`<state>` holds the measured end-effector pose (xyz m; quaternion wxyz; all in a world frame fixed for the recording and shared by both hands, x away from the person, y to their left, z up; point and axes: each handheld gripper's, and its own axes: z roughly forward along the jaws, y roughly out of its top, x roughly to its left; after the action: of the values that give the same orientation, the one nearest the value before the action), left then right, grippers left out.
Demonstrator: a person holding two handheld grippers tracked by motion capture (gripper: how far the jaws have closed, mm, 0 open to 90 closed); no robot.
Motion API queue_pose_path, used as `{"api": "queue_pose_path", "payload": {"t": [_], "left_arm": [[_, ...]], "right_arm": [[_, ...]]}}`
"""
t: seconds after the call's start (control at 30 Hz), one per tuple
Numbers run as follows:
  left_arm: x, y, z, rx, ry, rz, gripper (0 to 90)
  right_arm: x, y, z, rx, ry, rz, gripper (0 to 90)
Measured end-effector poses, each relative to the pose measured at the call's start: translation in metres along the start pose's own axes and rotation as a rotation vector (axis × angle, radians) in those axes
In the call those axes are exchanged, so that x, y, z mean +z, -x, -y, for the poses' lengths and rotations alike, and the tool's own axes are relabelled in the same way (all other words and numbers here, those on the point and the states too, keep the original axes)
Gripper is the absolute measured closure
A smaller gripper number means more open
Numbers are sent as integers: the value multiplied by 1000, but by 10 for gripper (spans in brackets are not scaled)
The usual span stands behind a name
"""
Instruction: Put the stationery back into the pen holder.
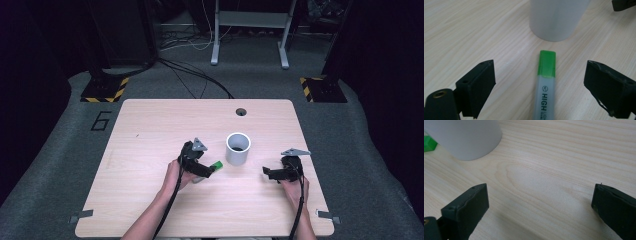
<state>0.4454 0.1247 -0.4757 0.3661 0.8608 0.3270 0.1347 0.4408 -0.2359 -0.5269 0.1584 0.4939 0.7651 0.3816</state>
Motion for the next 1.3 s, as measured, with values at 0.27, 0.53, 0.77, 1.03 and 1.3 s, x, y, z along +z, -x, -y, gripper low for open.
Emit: {"api": "queue_pose_path", "payload": {"t": [0.27,0.53,0.77,1.03,1.3], "left_arm": [[23,6,-4,25,-73,23,268],[40,11,-4,22,-116,15,428],[47,16,-5,53,-155,8,559],[46,19,-4,51,-146,9,669],[36,14,0,36,-93,29,672]], "right_arm": [[0,0,0,-12,1,10,16],[0,0,0,-13,2,13,20],[0,0,0,-10,1,14,24],[0,1,0,-11,6,12,25],[0,1,0,-12,6,12,24]]}}
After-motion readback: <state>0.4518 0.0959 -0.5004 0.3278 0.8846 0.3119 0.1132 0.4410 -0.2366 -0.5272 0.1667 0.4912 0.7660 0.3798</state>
